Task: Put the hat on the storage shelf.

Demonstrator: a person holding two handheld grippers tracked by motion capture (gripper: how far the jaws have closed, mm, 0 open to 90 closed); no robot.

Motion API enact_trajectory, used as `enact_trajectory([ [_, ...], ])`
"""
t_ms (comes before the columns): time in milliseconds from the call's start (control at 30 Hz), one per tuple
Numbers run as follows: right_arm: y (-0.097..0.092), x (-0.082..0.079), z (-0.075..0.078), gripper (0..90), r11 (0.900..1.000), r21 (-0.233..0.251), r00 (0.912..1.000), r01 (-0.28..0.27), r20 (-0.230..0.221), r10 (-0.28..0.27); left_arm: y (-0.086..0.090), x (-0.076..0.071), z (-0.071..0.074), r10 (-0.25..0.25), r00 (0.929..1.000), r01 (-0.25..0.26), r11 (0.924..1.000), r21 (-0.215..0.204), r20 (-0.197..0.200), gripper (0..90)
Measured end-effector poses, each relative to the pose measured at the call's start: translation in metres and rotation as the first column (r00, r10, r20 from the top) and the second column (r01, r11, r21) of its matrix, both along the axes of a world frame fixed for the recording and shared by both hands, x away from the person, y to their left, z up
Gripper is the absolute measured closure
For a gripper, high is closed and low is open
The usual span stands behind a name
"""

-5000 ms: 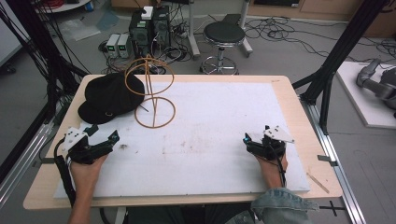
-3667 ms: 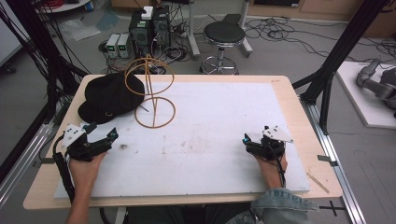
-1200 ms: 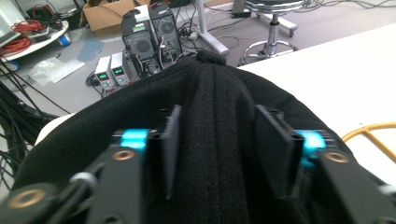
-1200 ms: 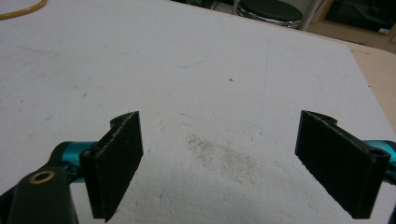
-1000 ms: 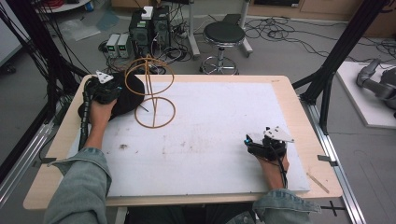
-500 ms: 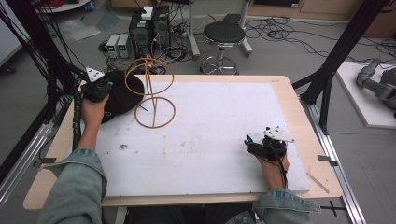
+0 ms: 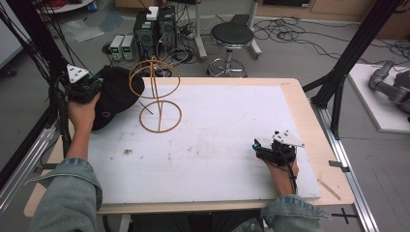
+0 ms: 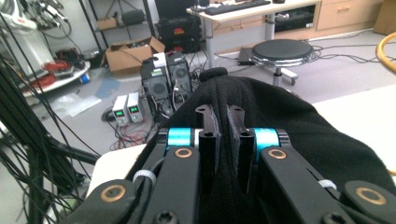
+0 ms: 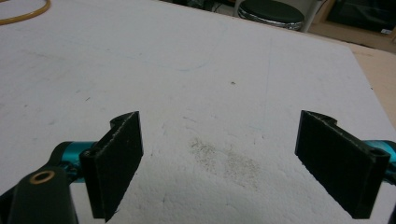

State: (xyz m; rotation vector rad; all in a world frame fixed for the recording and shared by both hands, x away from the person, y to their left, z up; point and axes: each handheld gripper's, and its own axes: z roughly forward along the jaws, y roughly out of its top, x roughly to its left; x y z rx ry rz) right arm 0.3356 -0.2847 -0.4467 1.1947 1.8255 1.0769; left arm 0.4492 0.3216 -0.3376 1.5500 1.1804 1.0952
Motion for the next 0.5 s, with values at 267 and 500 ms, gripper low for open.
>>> enact_trajectory([
  [267, 0.002, 0.001, 0.000, 15.0, 1.0000, -0.001, 1.0000, -0.008, 0.003, 0.008, 0.009, -0.009, 0.019, 0.005, 0.9997, -0.005, 0.9999, 0.011, 0.023, 84.7],
  [500, 0.002, 0.001, 0.001, 14.9, 1.0000, 0.005, 1.0000, -0.005, 0.008, 0.005, 0.019, -0.015, 0.036, 0.037, 0.9982, -0.037, 0.9992, 0.012, 0.049, 84.7],
])
